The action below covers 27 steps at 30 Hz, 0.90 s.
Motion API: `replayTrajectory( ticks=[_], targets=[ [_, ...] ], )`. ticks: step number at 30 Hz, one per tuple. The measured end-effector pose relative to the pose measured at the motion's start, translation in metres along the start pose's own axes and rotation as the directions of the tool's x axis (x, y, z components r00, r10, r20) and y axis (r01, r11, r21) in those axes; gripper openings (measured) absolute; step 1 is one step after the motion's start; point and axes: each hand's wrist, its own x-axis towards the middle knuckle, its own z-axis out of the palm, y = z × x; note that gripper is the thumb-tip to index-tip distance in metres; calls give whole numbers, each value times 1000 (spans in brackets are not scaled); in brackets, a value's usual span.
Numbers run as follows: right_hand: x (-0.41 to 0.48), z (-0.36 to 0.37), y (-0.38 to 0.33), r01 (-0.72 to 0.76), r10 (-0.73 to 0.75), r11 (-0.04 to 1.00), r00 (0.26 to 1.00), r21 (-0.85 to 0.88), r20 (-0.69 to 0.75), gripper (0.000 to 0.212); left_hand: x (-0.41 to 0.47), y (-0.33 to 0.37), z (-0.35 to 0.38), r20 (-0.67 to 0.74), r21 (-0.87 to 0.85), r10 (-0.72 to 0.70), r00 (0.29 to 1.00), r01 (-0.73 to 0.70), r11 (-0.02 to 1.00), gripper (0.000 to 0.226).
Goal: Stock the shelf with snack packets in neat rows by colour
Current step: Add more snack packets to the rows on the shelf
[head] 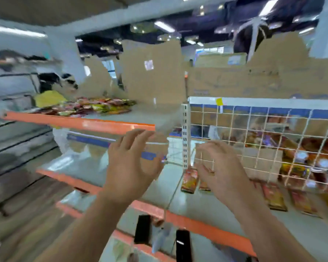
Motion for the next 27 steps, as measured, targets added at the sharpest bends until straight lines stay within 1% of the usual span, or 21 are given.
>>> replayTrajectory(
  ticks=[3, 5, 7, 9, 11, 13, 15, 19, 22, 24, 27],
  targets=[
    [37, 16, -51, 118, -116, 992, 993, 56, -32, 34, 16, -41, -61, -29, 108, -28, 999, 31, 994, 59],
    [62, 23, -79, 152, -150, 985, 988, 80, -36, 33, 29, -65, -91, -22, 173, -34, 999, 37, 984, 60],
    [88, 31, -100, 179, -179, 979, 984, 95, -7, 32, 43, -87, -112, 4, 227, -45, 999, 43, 973, 57],
    [114, 37, -116, 198, -202, 976, 979, 89, 33, 34, 57, -107, -124, 45, 254, -96, 994, 81, 964, 50],
    [143, 43, -126, 225, -229, 972, 972, 74, 56, 34, 74, -123, -129, 90, 264, -140, 986, 112, 958, 50],
    [173, 51, -131, 255, -257, 966, 963, 35, 87, 29, 93, -141, -129, 137, 269, -171, 976, 130, 954, 48],
    [204, 61, -134, 255, -251, 967, 957, -8, 145, 25, 113, -161, -125, 191, 270, -206, 960, 151, 951, 44],
    [266, 89, -132, 256, -231, 964, 942, -76, 244, 27, 156, -192, -107, 288, 287, -265, 920, 181, 941, 41],
    [303, 106, -133, 253, -165, 951, 901, -178, 401, 32, 187, -210, -87, 336, 277, -290, 896, 200, 940, 41],
    [323, 114, -136, 272, -132, 933, 868, -236, 480, 34, 205, -225, -70, 365, 282, -302, 881, 205, 937, 41],
    [345, 129, -140, 318, -120, 910, 817, -267, 564, 26, 225, -246, -45, 411, 223, -303, 860, 228, 948, 38]
  ],
)
